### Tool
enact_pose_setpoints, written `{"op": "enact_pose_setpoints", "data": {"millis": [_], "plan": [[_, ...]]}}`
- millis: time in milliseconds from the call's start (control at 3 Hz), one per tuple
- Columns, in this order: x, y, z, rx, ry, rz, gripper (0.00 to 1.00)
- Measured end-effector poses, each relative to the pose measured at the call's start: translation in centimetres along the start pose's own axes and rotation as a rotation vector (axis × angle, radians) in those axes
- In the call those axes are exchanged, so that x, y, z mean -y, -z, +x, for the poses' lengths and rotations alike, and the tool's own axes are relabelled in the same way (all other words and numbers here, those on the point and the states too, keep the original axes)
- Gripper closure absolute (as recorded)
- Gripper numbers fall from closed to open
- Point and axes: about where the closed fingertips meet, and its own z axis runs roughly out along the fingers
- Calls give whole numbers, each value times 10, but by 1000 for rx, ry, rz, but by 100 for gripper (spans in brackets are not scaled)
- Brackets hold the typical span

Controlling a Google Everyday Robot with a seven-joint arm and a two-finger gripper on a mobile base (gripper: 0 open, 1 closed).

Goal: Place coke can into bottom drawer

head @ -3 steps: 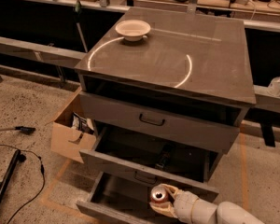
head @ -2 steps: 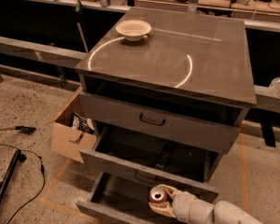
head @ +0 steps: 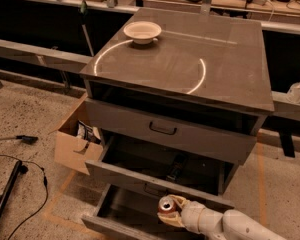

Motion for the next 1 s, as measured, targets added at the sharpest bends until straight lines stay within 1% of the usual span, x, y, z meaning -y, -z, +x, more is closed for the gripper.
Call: {"op": "enact_pose_setpoints", "data": {"millis": [333,1000], "plan": [[17,-5,-1,2,16,23,100],[59,-18,-10,15,59,80,100]]}}
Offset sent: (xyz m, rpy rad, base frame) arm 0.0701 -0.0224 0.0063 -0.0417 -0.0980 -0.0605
